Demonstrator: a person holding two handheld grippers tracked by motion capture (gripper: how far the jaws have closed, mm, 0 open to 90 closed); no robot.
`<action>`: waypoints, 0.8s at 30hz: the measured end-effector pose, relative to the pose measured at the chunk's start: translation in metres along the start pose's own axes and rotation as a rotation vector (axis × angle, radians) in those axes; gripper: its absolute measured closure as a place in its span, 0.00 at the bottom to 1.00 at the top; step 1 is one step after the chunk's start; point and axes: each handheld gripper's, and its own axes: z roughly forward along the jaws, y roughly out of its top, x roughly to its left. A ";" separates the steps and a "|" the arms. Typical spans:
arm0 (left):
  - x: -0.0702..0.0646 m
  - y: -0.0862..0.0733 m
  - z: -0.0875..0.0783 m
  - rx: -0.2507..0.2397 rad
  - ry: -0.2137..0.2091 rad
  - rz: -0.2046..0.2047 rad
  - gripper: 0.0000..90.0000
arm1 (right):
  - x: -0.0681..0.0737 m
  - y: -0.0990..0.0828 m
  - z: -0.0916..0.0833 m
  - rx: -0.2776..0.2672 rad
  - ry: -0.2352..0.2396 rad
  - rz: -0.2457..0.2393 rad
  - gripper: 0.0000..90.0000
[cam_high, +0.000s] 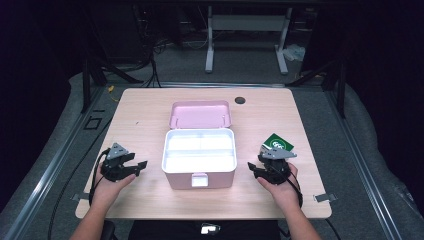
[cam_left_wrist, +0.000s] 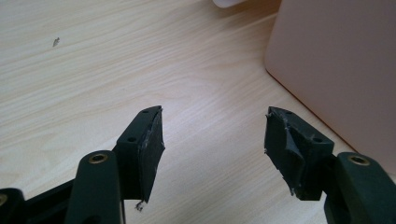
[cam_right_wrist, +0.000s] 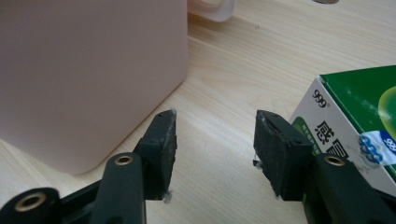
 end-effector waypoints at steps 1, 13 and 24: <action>-0.001 0.000 0.001 0.010 -0.001 0.016 0.43 | -0.001 0.000 0.000 -0.004 -0.001 0.003 0.54; -0.005 -0.002 -0.002 0.040 -0.004 0.023 0.52 | 0.004 0.003 0.003 0.013 -0.006 0.004 0.54; -0.003 -0.005 -0.007 0.043 0.005 0.002 0.52 | 0.006 0.003 0.006 0.026 0.027 -0.009 0.54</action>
